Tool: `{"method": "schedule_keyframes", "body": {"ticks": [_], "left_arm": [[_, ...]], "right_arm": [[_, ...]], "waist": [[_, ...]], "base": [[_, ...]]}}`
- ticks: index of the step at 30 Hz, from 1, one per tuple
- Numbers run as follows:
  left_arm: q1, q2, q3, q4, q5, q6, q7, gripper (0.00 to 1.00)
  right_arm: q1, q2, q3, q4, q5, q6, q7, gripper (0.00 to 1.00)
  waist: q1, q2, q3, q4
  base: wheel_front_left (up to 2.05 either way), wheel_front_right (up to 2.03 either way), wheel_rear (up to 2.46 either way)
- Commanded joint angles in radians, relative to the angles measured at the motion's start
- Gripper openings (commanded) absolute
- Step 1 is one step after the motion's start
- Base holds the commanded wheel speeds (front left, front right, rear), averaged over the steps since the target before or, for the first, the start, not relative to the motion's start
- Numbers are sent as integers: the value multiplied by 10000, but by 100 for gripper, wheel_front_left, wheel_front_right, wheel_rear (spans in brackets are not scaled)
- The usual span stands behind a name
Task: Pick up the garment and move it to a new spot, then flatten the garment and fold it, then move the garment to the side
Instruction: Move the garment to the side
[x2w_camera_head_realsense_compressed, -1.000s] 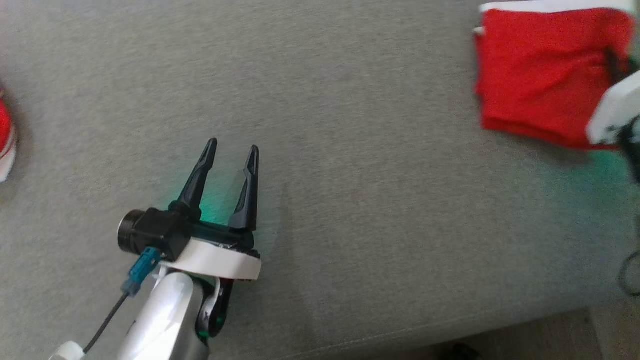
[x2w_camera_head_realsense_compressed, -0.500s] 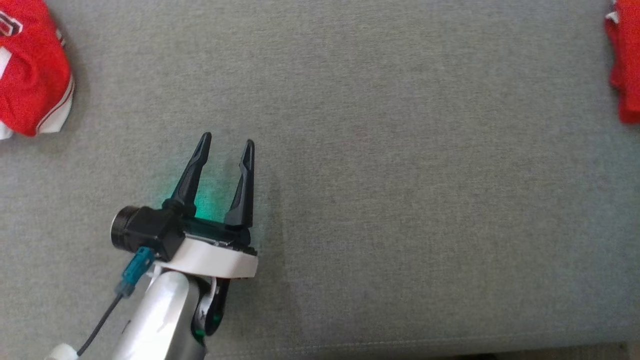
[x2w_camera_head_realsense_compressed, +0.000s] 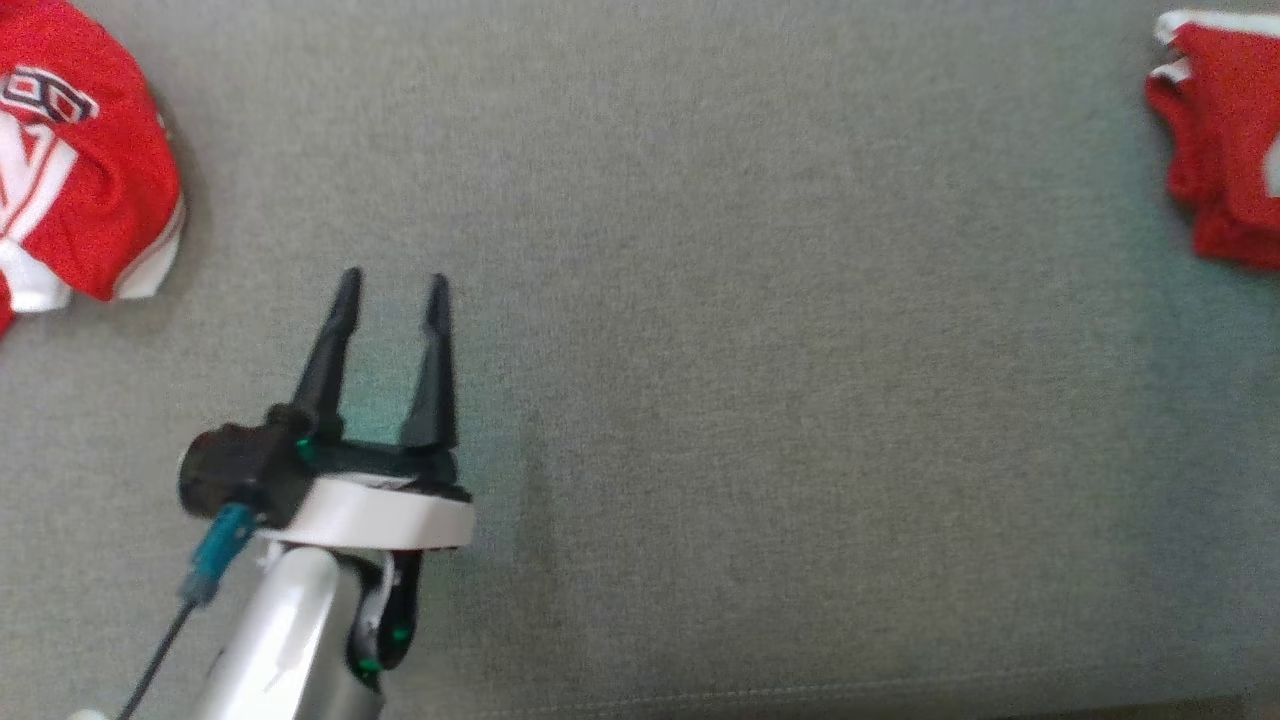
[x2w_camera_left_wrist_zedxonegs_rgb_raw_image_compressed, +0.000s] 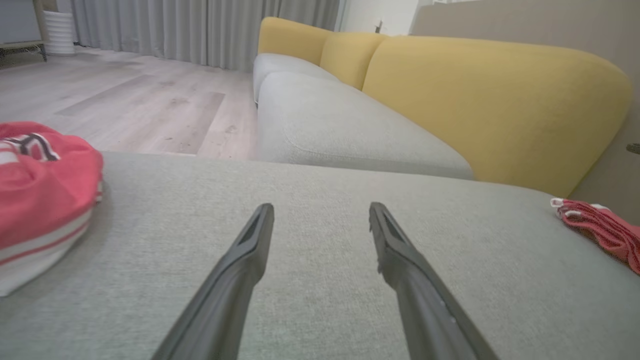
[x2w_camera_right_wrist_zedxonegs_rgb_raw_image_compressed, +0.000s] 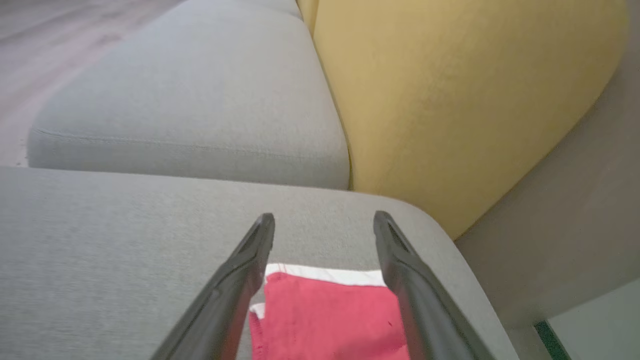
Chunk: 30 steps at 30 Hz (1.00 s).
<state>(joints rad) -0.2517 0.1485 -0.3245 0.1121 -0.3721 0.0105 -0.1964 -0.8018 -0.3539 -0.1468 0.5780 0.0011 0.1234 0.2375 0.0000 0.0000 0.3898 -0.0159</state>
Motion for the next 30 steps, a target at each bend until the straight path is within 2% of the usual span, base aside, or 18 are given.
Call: {"method": "schedule_keyframes", "body": {"ticks": [1,4,12,19,22,30], "left_arm": [[84,264,470,-293,-118,79,-86,100],[163,364,809,-212,-375,140,-139,100],[848,617,1522,288,-956,345,-185,100],[2006,495,1395,425,-1212,375,-145,100],[2301,301,1132,503,-1248,296,-155,100],[2549,36,700,909,-1289,128,-189,100]], "right_arm": [[201,-20,341,-593,138,73,-171,100],[613,281,965,-1234,428,73,-471,100],[2316,1715,1761,-2350,1046,73,-1268,100],[4884,2888,1922,-3247,847,73,-2266,100],[5891,3016,1768,-3608,827,73,-2560,100],[7705,3033,2321,-4132,1692,73,-3184,100]], "waist": [[0,0,-459,-84],[0,0,-1073,-81],[0,0,-2426,41],[0,0,-3206,277],[0,0,-3446,367],[0,0,-3789,412]], "base": [[0,0,0],[0,0,0],[0,0,0],[0,0,0],[0,0,0],[0,0,0]]}}
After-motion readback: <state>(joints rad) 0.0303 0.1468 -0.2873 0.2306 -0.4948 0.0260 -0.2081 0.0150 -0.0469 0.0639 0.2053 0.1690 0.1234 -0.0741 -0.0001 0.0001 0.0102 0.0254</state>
